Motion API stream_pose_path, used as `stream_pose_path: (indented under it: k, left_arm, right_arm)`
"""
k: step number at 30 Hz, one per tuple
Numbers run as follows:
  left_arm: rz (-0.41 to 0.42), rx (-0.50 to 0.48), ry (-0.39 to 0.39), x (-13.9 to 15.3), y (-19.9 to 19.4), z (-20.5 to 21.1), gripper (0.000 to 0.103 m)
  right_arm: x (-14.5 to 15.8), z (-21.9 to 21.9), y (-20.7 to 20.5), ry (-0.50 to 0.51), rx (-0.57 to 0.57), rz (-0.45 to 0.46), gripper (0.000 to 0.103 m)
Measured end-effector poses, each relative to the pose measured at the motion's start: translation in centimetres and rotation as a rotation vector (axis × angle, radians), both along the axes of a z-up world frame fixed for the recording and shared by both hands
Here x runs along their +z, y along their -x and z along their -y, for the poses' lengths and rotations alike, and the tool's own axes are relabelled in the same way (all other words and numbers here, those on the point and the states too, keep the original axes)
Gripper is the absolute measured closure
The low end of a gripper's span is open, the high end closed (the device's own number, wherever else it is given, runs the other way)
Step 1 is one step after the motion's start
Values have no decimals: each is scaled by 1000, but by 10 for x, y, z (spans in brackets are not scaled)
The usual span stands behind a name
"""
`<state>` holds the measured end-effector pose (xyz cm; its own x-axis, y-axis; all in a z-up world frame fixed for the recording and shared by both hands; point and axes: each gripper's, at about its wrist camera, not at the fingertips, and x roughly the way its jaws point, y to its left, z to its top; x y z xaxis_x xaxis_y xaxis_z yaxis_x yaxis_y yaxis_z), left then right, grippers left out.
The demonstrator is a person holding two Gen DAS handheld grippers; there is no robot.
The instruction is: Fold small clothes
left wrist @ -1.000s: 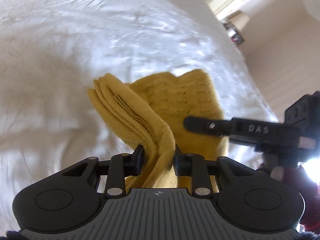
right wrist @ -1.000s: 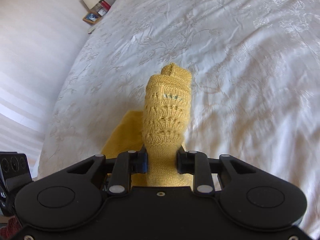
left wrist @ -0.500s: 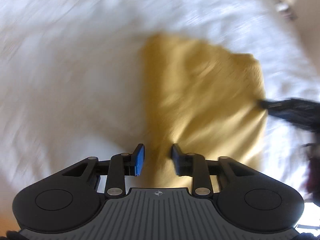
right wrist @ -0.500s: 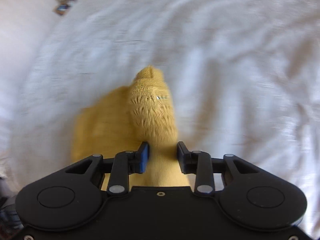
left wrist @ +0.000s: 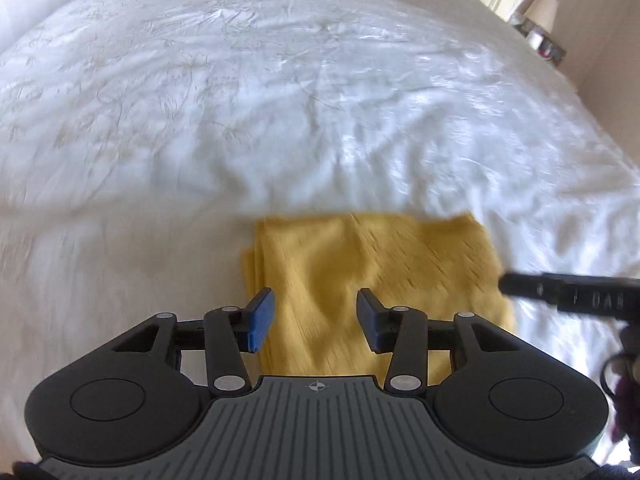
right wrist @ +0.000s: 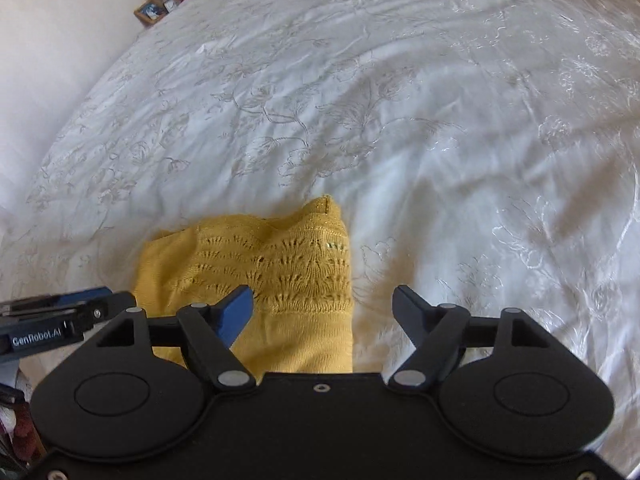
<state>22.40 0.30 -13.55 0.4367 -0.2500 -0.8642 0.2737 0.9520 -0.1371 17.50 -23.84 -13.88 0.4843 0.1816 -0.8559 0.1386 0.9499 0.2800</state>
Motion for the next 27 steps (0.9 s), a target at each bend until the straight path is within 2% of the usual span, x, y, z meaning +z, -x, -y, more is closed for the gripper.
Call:
stream_pose_path:
  k: [4,6,7,11,13,20,23,27]
  left_arm:
    - [-67,-3,-59,-27,-34,1,59]
    - [-101,0,-84,-42,-43,-2,59]
    - [-120,4,-80,-48,-49,-6,54]
    - [-159,9,-37,-57,-54,-18,44]
    - [-158,-5,-38,-59,-56,-17,40]
    - [-204,-17,-25,-64,-64,-13,3]
    - [-192,4,-38,-57,-59,-14,0]
    - [-146,48,-51,-33,-45,-15,0]
  right_arm:
    - [-30,2,-33,43,-16,-108,23]
    - [-42,7,-43,50,-31,-147,18]
    - [-46,8,-47,53,-38,-161,13]
    - [-59,15,-57,47,-80,-198,6]
    - [-62,15,-61,60,-79,-201,1]
    - [-54,17,-64,71,-49,-173,0]
    - [-37,21,-52,67,-80,-117,0]
    - [-10,26,-28,66,-120,-53,0]
